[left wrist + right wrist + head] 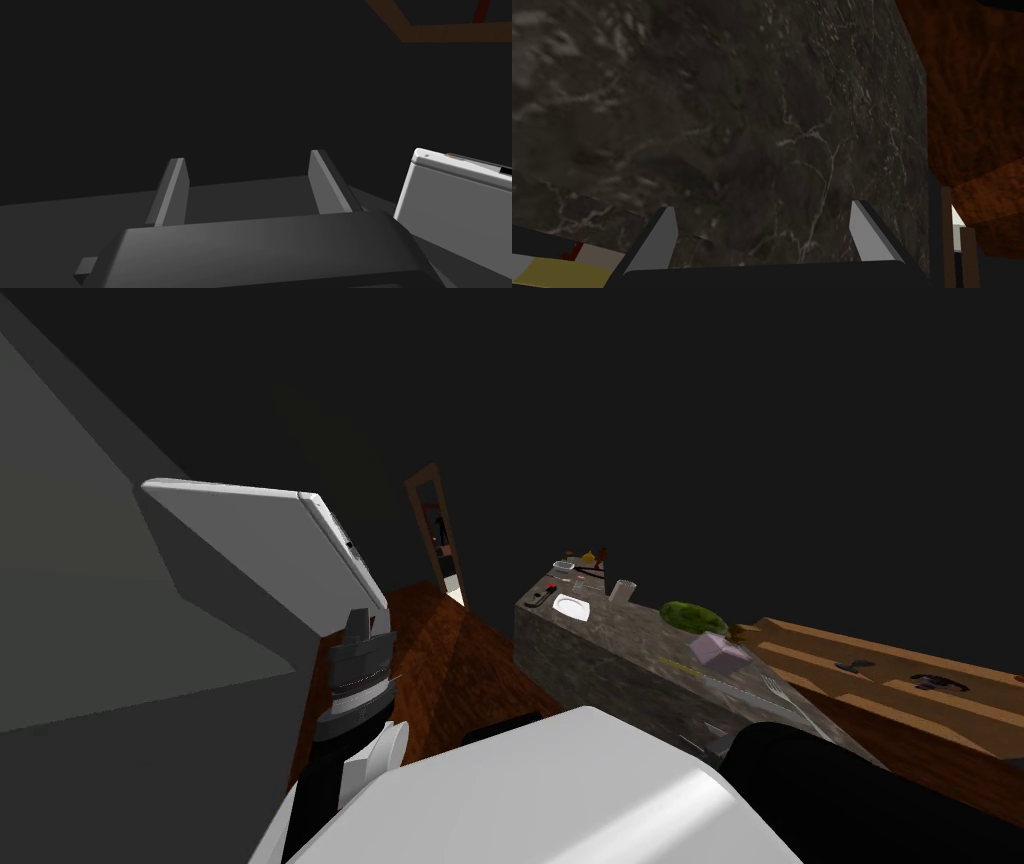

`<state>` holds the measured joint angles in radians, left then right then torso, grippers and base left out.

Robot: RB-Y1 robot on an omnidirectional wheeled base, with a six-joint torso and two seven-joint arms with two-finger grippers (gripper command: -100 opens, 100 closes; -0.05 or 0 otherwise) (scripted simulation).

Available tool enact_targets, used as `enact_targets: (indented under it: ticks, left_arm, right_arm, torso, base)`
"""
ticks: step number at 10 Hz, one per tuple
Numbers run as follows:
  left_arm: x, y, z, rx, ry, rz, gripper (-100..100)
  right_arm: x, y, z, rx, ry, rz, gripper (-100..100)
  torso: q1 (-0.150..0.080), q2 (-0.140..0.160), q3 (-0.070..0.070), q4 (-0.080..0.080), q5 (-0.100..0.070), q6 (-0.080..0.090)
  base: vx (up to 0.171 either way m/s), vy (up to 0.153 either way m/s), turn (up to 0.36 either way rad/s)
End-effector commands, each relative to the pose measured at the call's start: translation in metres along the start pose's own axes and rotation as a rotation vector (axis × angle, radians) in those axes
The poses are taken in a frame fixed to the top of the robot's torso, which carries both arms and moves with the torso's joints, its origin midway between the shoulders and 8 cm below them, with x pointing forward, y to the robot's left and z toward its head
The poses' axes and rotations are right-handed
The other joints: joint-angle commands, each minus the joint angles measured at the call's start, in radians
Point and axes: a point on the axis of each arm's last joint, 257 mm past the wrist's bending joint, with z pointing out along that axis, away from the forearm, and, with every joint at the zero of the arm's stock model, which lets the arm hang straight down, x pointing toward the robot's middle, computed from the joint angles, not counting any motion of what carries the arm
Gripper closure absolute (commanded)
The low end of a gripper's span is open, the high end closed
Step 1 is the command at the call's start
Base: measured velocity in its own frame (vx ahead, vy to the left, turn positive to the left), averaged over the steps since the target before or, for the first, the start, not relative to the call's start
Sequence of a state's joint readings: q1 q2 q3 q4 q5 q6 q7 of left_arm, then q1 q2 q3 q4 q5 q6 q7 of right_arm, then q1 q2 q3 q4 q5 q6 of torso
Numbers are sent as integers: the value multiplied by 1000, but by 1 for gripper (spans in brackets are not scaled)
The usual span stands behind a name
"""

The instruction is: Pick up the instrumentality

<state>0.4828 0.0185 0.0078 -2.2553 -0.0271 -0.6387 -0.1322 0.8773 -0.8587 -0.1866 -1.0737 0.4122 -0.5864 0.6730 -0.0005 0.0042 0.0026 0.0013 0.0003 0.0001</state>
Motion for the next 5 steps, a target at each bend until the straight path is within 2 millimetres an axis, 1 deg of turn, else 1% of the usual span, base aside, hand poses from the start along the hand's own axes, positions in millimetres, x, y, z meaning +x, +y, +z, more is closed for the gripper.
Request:
enact_targets:
  ticks: [1,2,3,4,5]
  left_arm:
    - [0,0,0,0,0,0,0]
    - [0,0,0,0,0,0,0]
    - [0,0,0,0,0,0,0]
    - [0,0,0,0,0,0,0]
    - [0,0,0,0,0,0,0]
  right_arm:
    - [9,-12,-5,13,29,-28,-100]
    - [15,-30,-12,29,64,-85,-100]
    - [17,-31,-13,32,69,-83,-100]
    - [20,-48,-18,46,98,-137,-100]
    - [24,-50,-20,50,106,-134,-100]
  torso:
    - [0,0,0,0,0,0]
    - [-1,0,0,0,0,1]
    - [-1,0,0,0,0,0]
    - [-1,0,0,0,0,1]
    - [-1,0,0,0,0,0]
  base:
    - [-30,13,89]
    - [-33,17,131]
    - [-31,12,82]
    - [-40,16,150]
    - [-28,8,91]
